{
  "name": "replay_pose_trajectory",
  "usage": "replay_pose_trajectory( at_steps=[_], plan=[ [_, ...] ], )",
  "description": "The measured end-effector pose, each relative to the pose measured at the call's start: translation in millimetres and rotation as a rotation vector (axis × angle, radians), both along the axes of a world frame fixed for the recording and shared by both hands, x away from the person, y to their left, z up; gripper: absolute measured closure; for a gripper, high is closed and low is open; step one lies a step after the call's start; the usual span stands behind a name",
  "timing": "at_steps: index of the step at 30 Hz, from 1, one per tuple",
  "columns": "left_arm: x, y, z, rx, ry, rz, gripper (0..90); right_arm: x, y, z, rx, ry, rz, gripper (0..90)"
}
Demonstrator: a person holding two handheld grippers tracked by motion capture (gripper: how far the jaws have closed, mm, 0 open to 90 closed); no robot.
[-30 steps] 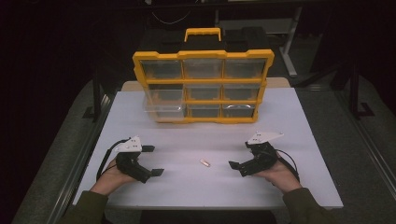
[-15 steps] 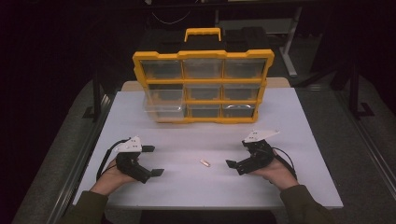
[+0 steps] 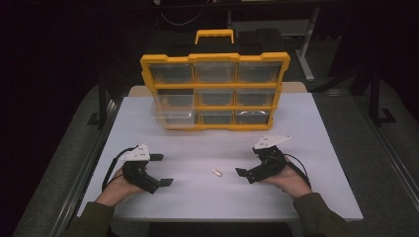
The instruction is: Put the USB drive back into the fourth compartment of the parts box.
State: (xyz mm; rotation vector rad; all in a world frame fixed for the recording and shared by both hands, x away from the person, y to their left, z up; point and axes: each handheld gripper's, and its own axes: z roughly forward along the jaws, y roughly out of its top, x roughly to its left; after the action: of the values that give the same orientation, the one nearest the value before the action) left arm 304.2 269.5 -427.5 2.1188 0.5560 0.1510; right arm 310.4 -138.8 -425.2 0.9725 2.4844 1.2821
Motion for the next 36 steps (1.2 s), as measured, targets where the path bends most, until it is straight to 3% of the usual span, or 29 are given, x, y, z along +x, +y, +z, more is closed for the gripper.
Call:
replay_pose_trajectory(
  at_steps=[20, 36],
  plan=[
    [0.0, 1.9, 2.7, -0.026, 0.001, 0.014, 0.0, 4.4, 4.9, 5.8, 0.023, -0.007, 0.027, 0.0],
    [-1.0, 1.8, 1.6, -0.017, -0.001, 0.010, 0.0, 6.2, 6.9, 6.9, 0.027, -0.004, 0.042, 0.0]
  ],
)
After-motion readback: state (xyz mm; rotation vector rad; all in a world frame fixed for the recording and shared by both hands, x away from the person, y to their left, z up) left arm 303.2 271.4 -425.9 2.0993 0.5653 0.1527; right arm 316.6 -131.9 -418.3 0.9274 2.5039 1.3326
